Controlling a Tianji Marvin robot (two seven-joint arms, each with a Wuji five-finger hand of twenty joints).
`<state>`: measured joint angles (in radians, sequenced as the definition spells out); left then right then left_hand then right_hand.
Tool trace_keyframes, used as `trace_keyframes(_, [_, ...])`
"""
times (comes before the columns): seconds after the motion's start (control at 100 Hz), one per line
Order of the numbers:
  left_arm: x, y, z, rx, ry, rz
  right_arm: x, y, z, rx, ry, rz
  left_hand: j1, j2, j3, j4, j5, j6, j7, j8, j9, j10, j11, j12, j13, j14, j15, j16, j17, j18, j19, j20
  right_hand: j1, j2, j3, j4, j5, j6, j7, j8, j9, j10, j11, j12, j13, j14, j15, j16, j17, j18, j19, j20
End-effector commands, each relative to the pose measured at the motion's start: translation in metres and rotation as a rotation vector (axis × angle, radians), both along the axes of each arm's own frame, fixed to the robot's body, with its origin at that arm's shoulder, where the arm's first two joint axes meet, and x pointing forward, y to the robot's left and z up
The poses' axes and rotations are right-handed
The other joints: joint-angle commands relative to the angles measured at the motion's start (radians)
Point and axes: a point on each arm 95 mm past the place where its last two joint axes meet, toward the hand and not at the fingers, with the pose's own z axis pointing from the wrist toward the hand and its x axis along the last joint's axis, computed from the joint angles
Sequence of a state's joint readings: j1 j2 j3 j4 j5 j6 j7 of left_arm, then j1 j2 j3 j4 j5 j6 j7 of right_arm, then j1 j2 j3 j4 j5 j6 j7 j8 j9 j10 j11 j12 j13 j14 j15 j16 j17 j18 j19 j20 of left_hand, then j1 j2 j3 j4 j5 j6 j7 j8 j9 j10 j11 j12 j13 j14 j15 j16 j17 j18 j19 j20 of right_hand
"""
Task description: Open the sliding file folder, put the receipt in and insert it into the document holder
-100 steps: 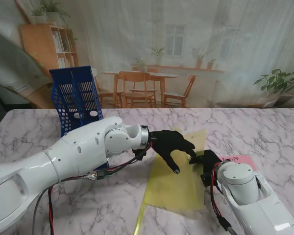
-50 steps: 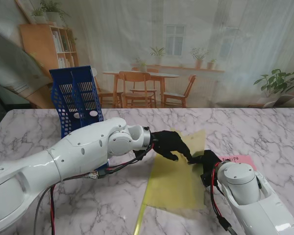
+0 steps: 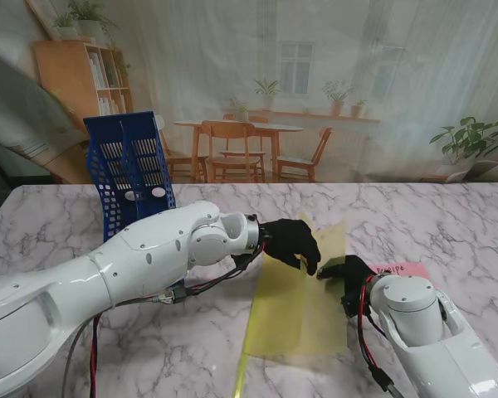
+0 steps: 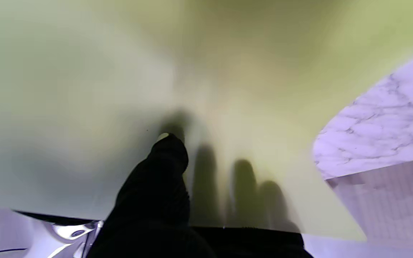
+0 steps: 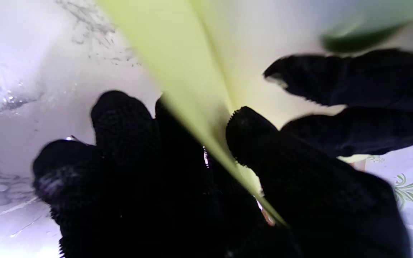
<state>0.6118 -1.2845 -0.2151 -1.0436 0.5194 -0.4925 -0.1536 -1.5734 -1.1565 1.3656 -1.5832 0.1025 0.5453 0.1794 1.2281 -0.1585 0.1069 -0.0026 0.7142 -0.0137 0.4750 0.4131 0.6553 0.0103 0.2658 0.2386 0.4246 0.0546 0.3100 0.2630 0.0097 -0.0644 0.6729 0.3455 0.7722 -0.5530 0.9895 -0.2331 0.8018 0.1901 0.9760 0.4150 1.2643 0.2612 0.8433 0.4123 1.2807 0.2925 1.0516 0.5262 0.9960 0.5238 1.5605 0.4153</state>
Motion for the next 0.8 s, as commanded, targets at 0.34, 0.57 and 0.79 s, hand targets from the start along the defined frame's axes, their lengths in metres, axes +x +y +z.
trace_keyframes(0.34, [-0.007, 0.055, 0.009, -0.042, -0.092, -0.018, 0.000, 0.004, -0.005, -0.057, 0.013, -0.001, 0.063, 0.055, 0.113, -0.033, 0.076, -0.010, 0.338, 0.230, 0.207, 0.013, 0.028, 0.177, 0.177, 0.050, 0.086, 0.093, 0.110, 0.035, 0.172, 0.075, 0.089, 0.111, -0.028, 0.001, -0.095, -0.083, -0.047, -0.046, -0.126, 0.032, -0.037, -0.027, -0.013, 0.059, -0.317, -0.103, -0.193, 0.028, -0.105, 0.002])
trace_keyframes(0.57, [-0.009, 0.061, 0.012, -0.061, -0.097, -0.017, -0.003, 0.001, -0.007, -0.085, 0.022, -0.006, 0.063, 0.055, 0.114, -0.036, 0.076, -0.016, 0.355, 0.242, 0.207, 0.010, 0.031, 0.178, 0.180, 0.046, 0.085, 0.094, 0.114, 0.032, 0.175, 0.076, -0.039, 0.279, -0.347, 0.117, -0.318, -0.087, -0.378, 0.040, -0.558, 0.040, -0.096, -0.036, -0.390, 0.047, -0.530, -0.101, -0.625, -0.113, -0.255, 0.046])
trace_keyframes(0.79, [-0.008, 0.055, 0.012, -0.089, -0.099, -0.021, -0.009, -0.012, -0.002, -0.084, -0.063, -0.047, 0.063, 0.052, 0.104, -0.036, 0.079, -0.029, 0.357, 0.240, 0.215, 0.005, 0.031, 0.177, 0.191, 0.041, 0.090, 0.095, 0.124, 0.030, 0.184, 0.079, -0.140, 0.310, -0.477, 0.144, -0.474, -0.133, -0.398, 0.095, -0.856, -0.005, -0.112, -0.042, -0.682, -0.021, -0.536, -0.120, -0.816, -0.214, -0.321, 0.079])
